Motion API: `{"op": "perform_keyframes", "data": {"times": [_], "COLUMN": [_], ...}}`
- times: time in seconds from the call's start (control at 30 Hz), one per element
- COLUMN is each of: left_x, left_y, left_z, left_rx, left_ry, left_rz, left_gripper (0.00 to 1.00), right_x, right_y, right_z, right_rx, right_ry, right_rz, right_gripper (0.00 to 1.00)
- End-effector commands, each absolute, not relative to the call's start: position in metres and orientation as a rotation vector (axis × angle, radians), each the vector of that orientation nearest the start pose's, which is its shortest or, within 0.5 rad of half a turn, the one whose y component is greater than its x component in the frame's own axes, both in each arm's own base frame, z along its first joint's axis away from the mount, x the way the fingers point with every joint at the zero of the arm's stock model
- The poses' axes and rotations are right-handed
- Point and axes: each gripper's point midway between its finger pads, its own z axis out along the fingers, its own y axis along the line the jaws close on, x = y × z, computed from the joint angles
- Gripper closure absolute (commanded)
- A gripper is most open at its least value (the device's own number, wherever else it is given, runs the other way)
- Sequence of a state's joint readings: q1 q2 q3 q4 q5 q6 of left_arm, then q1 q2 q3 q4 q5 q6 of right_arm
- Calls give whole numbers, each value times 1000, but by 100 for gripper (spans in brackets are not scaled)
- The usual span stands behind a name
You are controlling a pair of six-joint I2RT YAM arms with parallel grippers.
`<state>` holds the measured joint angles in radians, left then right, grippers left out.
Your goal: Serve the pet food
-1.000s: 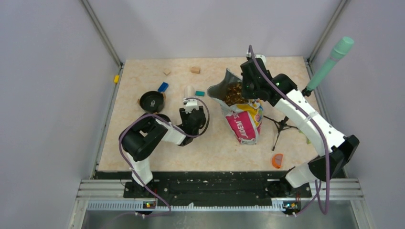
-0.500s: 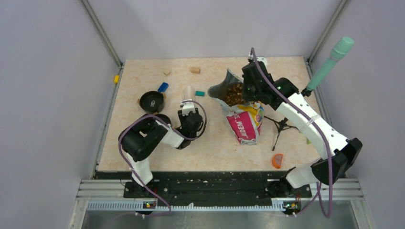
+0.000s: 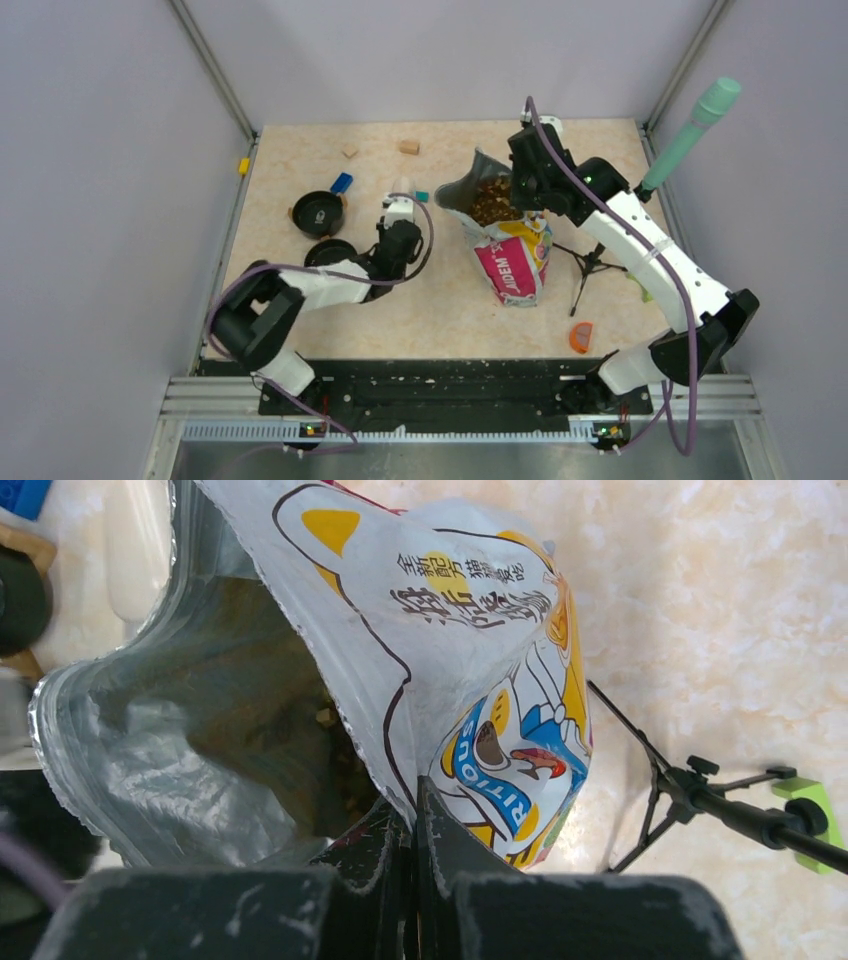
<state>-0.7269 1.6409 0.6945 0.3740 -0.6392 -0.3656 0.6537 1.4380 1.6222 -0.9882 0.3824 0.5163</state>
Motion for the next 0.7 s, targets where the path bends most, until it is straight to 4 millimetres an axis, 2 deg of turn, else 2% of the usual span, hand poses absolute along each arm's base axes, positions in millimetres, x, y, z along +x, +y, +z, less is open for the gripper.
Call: {"op": "perform_keyframes", "data": {"times": [0.0,0.1,0.23,0.43,0.57,0.67], "left_x": [338,321,305,291,286,283], "left_y": [-207,-202,-195,-191,-188,-184], "left_z": [131,158,175,183,183,196], "left_rx": [212,277,320,389,419,456], "left_ry": [2083,2120,2113,2057,2100,2127], "left_rz": [-114,-200,-256,-300,-308,-280], "left_gripper": [100,100,100,100,100,100], "right_x": [300,300,301,305,305,305], "right_y": [181,181,184,192,194,191], "right_z": [304,302,294,287,286,287], "right_rx": [-31,-57,-83,-113,-126,-131], "right_ry": [2281,2271,2263,2251,2256,2251], "right_rz": [166,163,177,210,213,195], "right_gripper": [100,100,100,100,100,100]}}
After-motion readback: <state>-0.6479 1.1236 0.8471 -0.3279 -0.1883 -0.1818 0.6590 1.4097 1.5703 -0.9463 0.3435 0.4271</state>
